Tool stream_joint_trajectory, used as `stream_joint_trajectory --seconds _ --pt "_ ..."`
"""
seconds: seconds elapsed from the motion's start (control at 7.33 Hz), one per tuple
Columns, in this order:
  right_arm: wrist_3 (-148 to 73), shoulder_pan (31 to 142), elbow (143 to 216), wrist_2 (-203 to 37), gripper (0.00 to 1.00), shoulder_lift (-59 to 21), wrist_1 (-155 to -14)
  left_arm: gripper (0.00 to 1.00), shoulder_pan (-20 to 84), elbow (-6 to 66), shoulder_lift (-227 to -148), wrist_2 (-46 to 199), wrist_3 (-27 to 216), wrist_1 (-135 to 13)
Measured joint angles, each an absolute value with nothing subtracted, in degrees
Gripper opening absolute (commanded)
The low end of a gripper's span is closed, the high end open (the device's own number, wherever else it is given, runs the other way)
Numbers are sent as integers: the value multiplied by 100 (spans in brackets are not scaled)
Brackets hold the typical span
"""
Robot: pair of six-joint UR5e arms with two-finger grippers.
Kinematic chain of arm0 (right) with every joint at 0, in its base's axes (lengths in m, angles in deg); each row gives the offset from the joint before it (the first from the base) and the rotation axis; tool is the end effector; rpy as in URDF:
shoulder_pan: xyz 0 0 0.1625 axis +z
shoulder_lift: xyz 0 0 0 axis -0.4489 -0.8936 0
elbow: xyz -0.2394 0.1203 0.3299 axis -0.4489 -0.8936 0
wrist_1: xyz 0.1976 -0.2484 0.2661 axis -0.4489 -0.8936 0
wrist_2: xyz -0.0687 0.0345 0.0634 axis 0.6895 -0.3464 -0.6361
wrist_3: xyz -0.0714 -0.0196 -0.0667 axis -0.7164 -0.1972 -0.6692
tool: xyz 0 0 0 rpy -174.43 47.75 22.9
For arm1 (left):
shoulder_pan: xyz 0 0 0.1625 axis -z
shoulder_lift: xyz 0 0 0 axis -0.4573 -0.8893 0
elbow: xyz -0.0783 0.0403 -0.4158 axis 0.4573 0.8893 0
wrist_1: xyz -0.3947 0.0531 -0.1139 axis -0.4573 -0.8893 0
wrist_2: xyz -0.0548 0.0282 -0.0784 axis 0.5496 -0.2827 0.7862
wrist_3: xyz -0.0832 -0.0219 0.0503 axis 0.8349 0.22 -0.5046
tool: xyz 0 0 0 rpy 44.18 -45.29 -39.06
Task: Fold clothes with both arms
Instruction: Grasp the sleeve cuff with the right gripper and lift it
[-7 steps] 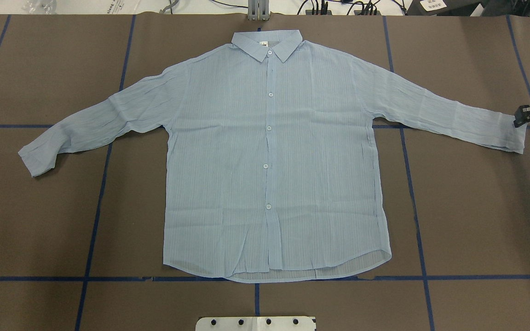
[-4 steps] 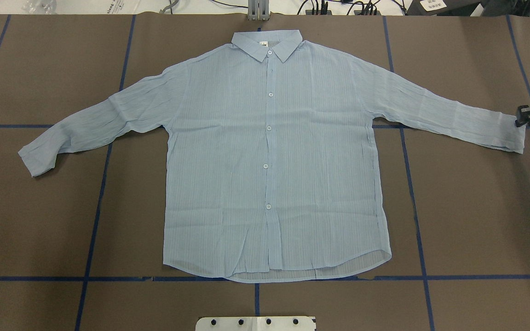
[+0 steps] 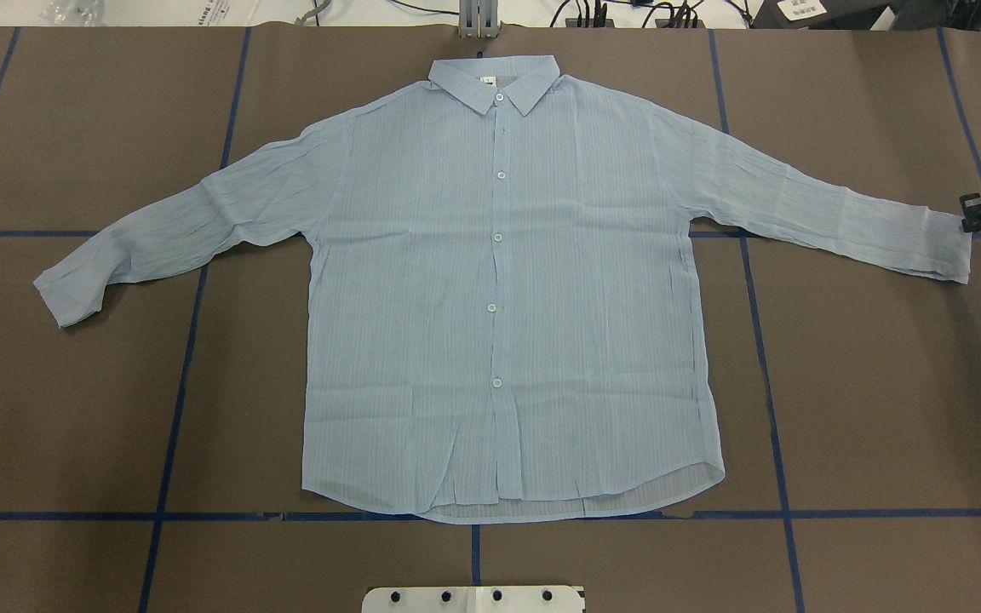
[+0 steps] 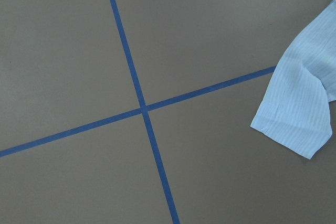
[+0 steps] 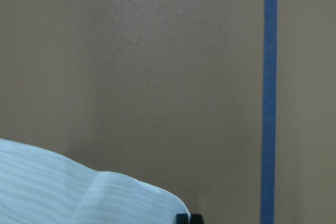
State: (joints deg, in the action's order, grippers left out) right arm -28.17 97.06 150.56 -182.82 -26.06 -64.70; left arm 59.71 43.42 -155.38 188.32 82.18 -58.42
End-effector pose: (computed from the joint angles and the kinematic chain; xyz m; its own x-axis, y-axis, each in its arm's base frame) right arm -0.1268 -0.5926 0.7074 0.7944 -0.0312 0.6067 -0.0323 0.9951 0.0934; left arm -0.0419 -0.4227 0.5865 0.7088 0.2966 -0.6400 -0.0194 0.9151 0.4027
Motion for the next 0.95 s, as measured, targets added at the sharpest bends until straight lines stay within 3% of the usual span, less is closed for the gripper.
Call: stream_joint_trajectory --seconds 0.41,0.95 --pt "-2822 9729 15238 -18348 0 -2641 -6468 100 5971 4380 -15538 18846 8226 -5842" --pt "-1638 9601 16267 -19224 0 -2557 -6550 100 5971 4419 -15538 19006 8213 -5850"
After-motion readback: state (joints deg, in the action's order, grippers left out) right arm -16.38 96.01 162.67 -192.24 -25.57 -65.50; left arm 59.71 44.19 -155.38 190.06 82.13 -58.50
